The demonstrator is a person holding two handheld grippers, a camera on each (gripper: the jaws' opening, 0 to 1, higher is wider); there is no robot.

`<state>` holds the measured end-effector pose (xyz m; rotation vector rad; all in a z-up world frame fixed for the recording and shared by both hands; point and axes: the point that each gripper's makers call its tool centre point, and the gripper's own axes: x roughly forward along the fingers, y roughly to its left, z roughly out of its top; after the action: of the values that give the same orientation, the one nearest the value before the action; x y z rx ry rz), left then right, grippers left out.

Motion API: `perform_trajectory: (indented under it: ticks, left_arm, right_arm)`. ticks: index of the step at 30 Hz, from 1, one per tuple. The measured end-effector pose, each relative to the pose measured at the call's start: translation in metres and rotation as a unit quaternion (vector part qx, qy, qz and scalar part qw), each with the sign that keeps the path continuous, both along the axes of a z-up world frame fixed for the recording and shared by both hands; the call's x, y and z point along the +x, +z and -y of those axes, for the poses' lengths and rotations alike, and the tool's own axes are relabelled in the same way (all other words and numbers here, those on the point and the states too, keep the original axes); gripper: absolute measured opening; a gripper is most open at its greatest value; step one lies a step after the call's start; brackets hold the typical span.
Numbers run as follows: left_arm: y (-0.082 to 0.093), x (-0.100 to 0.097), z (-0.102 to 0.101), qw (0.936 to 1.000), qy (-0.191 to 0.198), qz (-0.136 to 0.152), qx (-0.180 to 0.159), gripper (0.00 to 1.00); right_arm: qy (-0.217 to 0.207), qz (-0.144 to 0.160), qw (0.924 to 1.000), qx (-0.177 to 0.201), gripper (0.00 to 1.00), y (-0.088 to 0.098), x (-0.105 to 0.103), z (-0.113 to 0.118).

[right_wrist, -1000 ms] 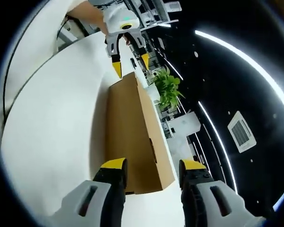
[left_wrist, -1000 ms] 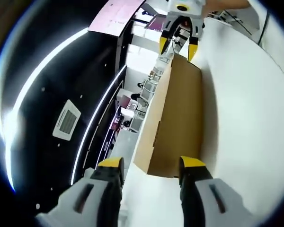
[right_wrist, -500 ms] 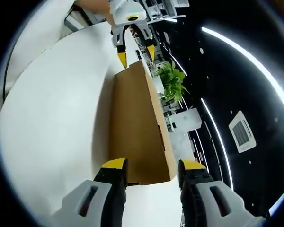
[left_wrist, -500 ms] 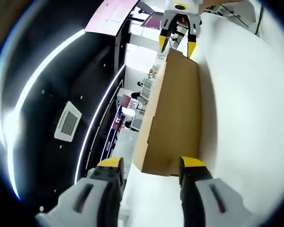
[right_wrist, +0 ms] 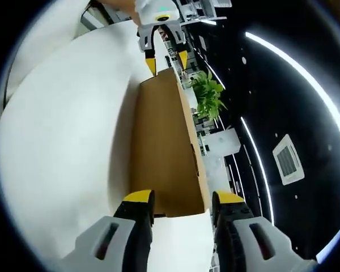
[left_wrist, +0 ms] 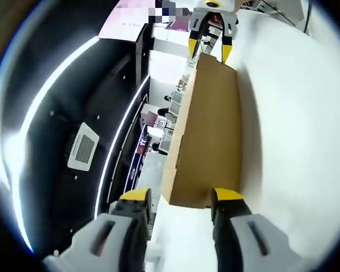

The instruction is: Operate the shoe box by opening the lid, removing the specified soft item, and placing it in the target area until the item is outside and the box remains undamaged.

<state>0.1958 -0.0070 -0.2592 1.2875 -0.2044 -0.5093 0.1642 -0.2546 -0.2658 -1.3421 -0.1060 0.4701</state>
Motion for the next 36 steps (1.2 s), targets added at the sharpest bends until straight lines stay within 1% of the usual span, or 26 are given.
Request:
perform_trajectory:
  ticks: [2,4,9,10,12,14,16,20,22,24,25,30,34,36]
  left_arm:
    - [-0.001,0.001,0.000,0.9999,0.004,0.008,0.013,0.43]
    - [-0.001,0.001,0.000,0.9998,0.004,0.009,0.016,0.43]
    - [-0.005,0.002,0.000,0.9993,0.008,0.012,0.035,0.41]
    - [-0.004,0.002,0.001,0.9992,0.007,0.015,0.035,0.40]
    - [-0.005,0.003,0.000,0.9996,0.011,0.009,0.026,0.39]
    - [-0.007,0.005,-0.001,0.9995,0.012,0.005,0.030,0.39]
    - [-0.005,0.005,-0.001,0.9996,0.013,0.008,0.025,0.40]
    - [-0.006,0.005,-0.001,0.9996,0.011,0.006,0.026,0.40]
    - [-0.007,0.005,-0.002,0.9997,0.012,0.001,0.023,0.37]
    - [-0.011,0.004,-0.001,0.9997,0.010,-0.013,0.019,0.32]
    - [-0.010,0.004,-0.001,0.9997,0.011,-0.008,0.020,0.32]
    - [-0.010,0.003,-0.001,0.9995,0.014,-0.003,0.028,0.31]
    - [-0.008,0.003,-0.002,0.9996,0.010,-0.007,0.024,0.29]
    - [-0.009,0.002,-0.002,0.9995,0.010,-0.008,0.028,0.29]
  right_arm:
    - [-0.001,0.001,1.0000,-0.002,0.40,0.000,0.000,-0.001]
    - [-0.001,0.002,1.0000,0.000,0.40,0.001,0.000,-0.002]
    - [-0.007,0.006,0.9999,-0.006,0.39,0.001,0.001,0.000]
    - [-0.008,0.005,0.9999,-0.007,0.39,0.000,0.001,0.001]
    - [-0.009,0.007,0.9999,-0.006,0.39,0.001,0.001,0.001]
    - [-0.012,0.009,0.9999,-0.005,0.39,0.001,0.002,0.002]
    - [-0.013,0.007,0.9999,-0.006,0.39,0.000,0.002,0.003]
    - [-0.014,0.008,0.9998,-0.012,0.36,-0.001,0.003,0.003]
    - [-0.014,0.006,0.9998,-0.010,0.35,-0.002,0.003,0.003]
    - [-0.014,-0.001,0.9999,-0.004,0.34,-0.004,0.003,0.003]
    - [-0.013,0.000,0.9999,-0.005,0.34,-0.003,0.003,0.003]
    - [-0.017,0.002,0.9998,-0.004,0.33,-0.004,0.003,0.003]
    - [-0.015,0.001,0.9999,-0.005,0.32,-0.004,0.004,0.004]
    - [-0.017,0.003,0.9998,-0.009,0.31,-0.004,0.003,0.004]
